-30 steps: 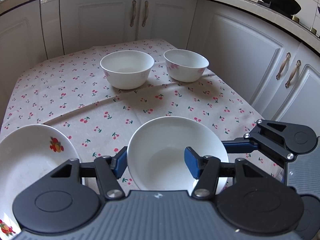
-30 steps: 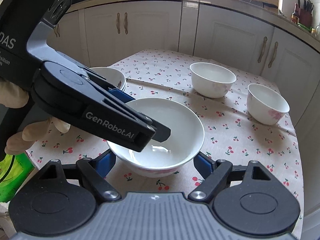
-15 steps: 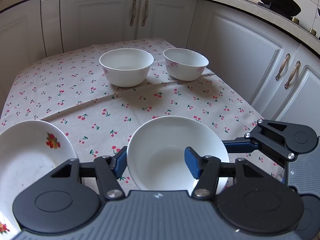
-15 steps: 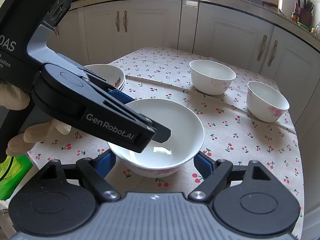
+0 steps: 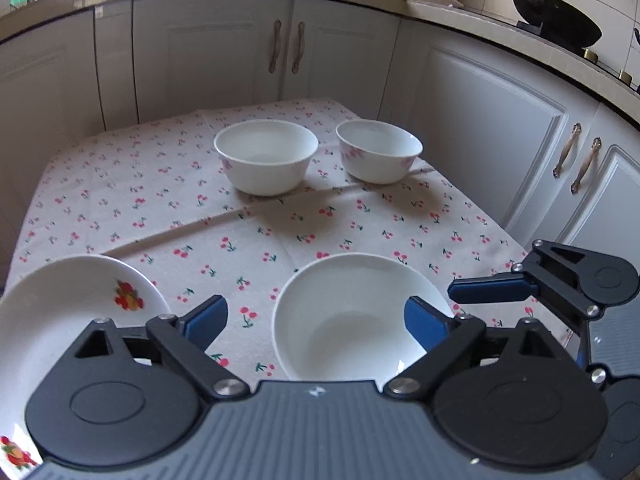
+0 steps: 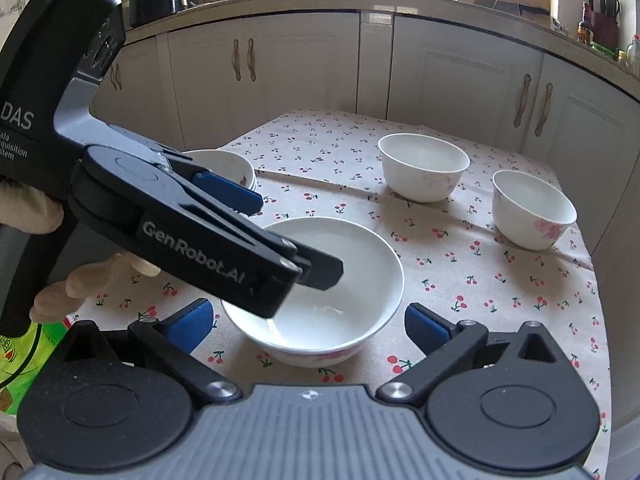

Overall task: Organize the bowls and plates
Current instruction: 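Move the left gripper to another pink-patterned white bowl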

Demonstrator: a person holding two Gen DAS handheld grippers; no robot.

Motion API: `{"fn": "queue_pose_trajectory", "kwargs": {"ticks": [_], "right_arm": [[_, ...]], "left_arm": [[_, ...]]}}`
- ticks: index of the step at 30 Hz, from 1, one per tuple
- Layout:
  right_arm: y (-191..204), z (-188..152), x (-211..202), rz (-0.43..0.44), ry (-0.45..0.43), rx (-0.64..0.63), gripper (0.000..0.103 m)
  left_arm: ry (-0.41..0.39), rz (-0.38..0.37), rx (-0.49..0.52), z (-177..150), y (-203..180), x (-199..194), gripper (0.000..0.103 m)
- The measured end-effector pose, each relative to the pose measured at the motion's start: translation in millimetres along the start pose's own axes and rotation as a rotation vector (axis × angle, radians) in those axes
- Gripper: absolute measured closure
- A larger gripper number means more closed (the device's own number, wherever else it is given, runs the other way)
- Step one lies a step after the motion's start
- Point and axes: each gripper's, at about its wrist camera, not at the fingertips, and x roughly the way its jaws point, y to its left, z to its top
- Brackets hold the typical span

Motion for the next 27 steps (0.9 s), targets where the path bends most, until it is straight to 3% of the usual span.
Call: {"fn": "queue_pose_trajectory", "kwargs": {"ticks": [10,13,18,27], "right_arm": [[-14,13,-13,-0.045,-0.026,-0.038,0.0],[-22,21,-14,-0.075,-0.034,-0.062,0.0],[-40,34,-8,-0.104,-0.049,-0.035,0.0],[-67,59,13,-0.102,-0.066,-0.002,0.0]], "left_arm": [[-0.041,0.022,0.123,28,6,-18,0.007],[-0.038,0.061,0.14,43,14,-16,0.007],[-0.045,0.122,0.156,68,27,-3,0.003],[-0.019,0.115,0.182,108,41,41,0.002]]}}
